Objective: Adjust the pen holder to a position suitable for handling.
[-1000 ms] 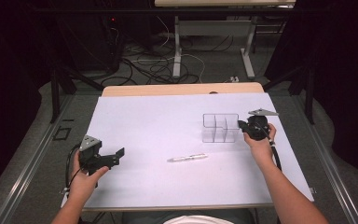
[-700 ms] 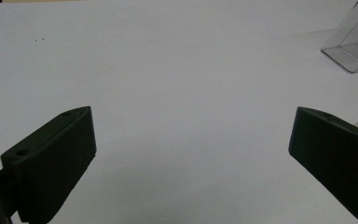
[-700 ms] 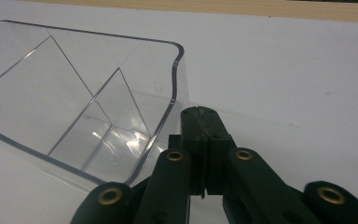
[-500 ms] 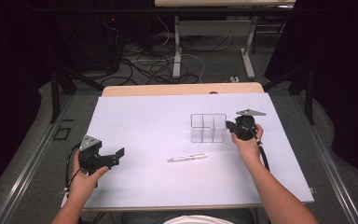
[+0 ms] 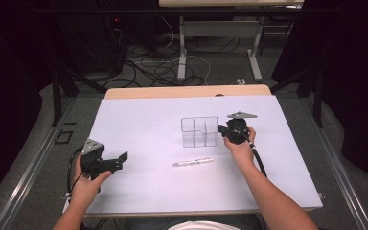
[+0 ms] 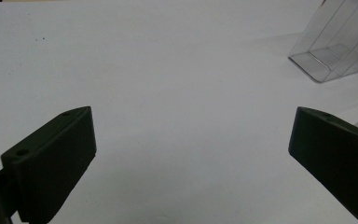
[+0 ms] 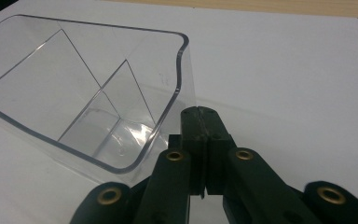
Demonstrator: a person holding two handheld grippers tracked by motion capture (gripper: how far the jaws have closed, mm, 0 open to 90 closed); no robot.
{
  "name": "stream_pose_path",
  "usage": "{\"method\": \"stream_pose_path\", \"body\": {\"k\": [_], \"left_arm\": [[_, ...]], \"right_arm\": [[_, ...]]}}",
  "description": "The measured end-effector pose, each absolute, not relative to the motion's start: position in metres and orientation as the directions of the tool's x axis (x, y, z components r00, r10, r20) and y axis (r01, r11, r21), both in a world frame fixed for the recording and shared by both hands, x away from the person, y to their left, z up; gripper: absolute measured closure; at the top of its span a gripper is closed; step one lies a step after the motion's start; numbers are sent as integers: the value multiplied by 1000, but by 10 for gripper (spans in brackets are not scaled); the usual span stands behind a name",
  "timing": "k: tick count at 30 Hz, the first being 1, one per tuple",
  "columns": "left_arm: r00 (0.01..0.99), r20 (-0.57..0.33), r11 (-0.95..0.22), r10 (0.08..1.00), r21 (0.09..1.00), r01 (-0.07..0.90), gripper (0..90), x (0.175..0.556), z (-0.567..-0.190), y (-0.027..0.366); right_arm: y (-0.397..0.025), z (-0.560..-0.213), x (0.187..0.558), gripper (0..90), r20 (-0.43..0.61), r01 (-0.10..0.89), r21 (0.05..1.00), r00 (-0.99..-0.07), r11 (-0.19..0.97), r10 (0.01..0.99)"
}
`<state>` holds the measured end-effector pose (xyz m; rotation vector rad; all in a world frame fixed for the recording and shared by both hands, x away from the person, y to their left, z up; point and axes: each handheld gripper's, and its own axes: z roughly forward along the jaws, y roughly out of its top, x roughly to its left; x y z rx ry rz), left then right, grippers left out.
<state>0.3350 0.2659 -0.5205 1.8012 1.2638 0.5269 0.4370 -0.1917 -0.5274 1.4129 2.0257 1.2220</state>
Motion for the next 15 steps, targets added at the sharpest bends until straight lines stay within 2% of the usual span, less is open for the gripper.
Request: {"method": "stream_pose_path", "body": {"k": [15], "left_arm": [[401,-127,-126,907,827,548,7,335,-521,267]], "right_arm": [[-166,-529,430,897,183,587,799,-438,126,880]]}}
